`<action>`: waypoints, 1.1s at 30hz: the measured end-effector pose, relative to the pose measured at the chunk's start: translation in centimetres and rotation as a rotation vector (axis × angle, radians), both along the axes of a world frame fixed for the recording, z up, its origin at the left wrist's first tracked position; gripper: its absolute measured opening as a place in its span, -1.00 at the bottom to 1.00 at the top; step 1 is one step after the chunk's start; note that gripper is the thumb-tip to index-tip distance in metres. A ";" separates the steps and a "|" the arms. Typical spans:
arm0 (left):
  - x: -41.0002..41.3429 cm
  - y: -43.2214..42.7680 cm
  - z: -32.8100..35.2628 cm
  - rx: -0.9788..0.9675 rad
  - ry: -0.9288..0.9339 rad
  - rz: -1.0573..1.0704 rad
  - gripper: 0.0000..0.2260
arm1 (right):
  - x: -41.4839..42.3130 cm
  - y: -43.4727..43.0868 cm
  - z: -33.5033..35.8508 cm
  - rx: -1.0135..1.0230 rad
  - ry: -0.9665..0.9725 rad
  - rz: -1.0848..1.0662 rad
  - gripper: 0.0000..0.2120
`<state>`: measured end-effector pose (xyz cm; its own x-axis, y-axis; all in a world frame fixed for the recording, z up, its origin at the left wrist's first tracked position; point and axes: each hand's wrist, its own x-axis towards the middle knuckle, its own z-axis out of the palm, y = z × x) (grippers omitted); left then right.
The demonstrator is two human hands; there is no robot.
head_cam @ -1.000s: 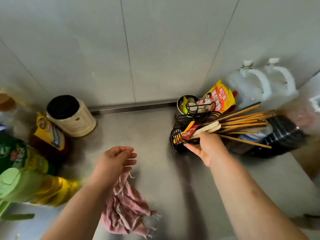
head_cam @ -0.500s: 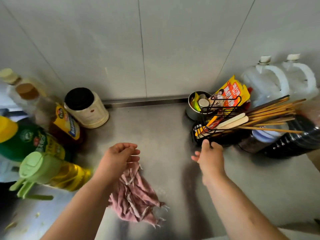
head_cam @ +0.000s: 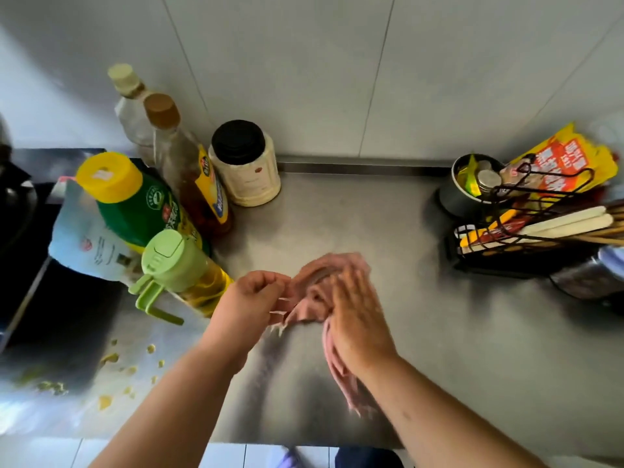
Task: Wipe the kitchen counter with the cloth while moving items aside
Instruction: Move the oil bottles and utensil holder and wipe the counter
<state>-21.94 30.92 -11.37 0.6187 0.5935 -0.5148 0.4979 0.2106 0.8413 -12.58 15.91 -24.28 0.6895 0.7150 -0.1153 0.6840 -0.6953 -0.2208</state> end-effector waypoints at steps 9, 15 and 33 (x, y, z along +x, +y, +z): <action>0.7 2.2 -3.1 0.243 0.130 -0.036 -0.91 | 16.1 3.2 1.2 0.069 0.124 -0.512 -0.10; -0.2 2.4 -5.4 0.546 0.210 -0.151 -0.93 | 17.0 12.8 0.9 0.060 0.039 -0.175 -0.35; 1.0 3.7 -5.7 0.416 0.288 -0.079 -0.92 | 12.9 13.7 1.7 0.155 0.103 -0.017 -0.47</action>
<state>-20.91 34.67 -17.04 0.5379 0.7415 -0.4010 0.7227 -0.1608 0.6721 0.28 29.65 -22.53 0.6917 0.7181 -0.0759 0.6406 -0.6588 -0.3944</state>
